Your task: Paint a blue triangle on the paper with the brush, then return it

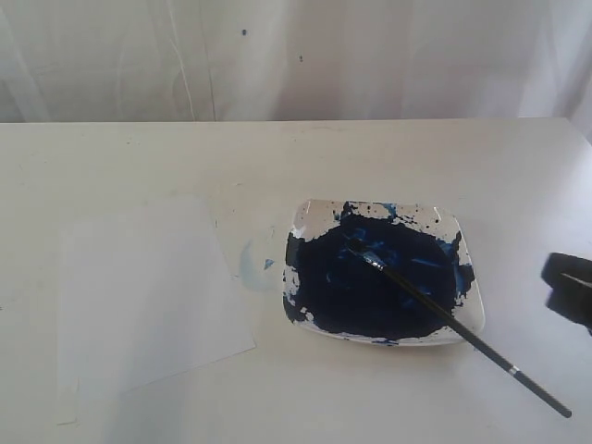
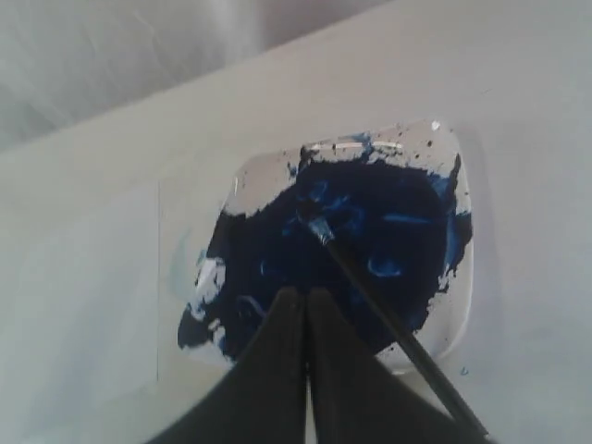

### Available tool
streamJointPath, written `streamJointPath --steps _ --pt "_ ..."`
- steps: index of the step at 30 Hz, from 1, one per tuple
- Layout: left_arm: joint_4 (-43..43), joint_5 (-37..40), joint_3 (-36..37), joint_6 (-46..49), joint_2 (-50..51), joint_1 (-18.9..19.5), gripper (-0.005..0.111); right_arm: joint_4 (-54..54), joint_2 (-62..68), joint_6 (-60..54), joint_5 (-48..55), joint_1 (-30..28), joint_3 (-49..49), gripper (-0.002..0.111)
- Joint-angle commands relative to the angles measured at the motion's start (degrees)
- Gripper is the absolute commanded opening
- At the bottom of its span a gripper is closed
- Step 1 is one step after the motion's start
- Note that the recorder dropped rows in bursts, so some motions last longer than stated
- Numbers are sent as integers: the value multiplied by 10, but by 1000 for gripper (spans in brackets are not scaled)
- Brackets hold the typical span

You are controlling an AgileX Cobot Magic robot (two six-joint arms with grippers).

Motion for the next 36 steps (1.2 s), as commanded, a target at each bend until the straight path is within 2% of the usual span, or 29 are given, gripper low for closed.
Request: streamJointPath --steps 1,3,4,5,8,10,12,13,15,18,19,21,23,26,30,33,36 --pt "362 -2 -8 -302 128 -97 0 -4 137 -98 98 53 -100 0" --pt "543 -48 -15 -446 186 -129 0 -4 186 -137 156 71 -144 0" --pt "559 -72 -27 -505 218 -142 0 -4 209 -154 178 78 -163 0" --pt "559 -98 -36 -521 248 -148 0 -4 225 -161 194 84 -176 0" --pt "559 -174 -76 -503 322 -148 0 -1 267 -189 242 95 -219 0" --pt "559 -161 -97 -494 352 -146 0 -1 283 -209 273 97 -243 0" --pt "559 -91 -103 -418 370 -139 0 -1 290 -217 294 97 -258 0" --pt "559 -32 -103 -373 372 -139 0 -2 290 -217 298 97 -261 0" --pt "559 121 -102 -288 375 -139 0 -6 286 -217 305 97 -262 0" --pt "550 339 -99 -237 375 -139 0 -10 286 -217 312 97 -262 0" --pt "525 382 -99 -204 375 -139 0 -10 286 -218 315 97 -262 0" --pt "438 417 -105 -75 375 -139 0 -10 286 -224 315 97 -262 0" --pt "294 381 -119 22 381 -139 0 -10 286 -230 315 97 -262 0" --pt "10 355 -142 266 397 -142 0 -10 286 -230 318 97 -262 0" --pt "-410 413 -184 676 406 -145 0 -10 286 -232 327 97 -262 0" --pt "-600 462 -198 870 410 -145 0 -10 286 -254 328 97 -262 0" --pt "-689 451 -186 960 417 -145 0 -10 286 -271 314 97 -262 0"
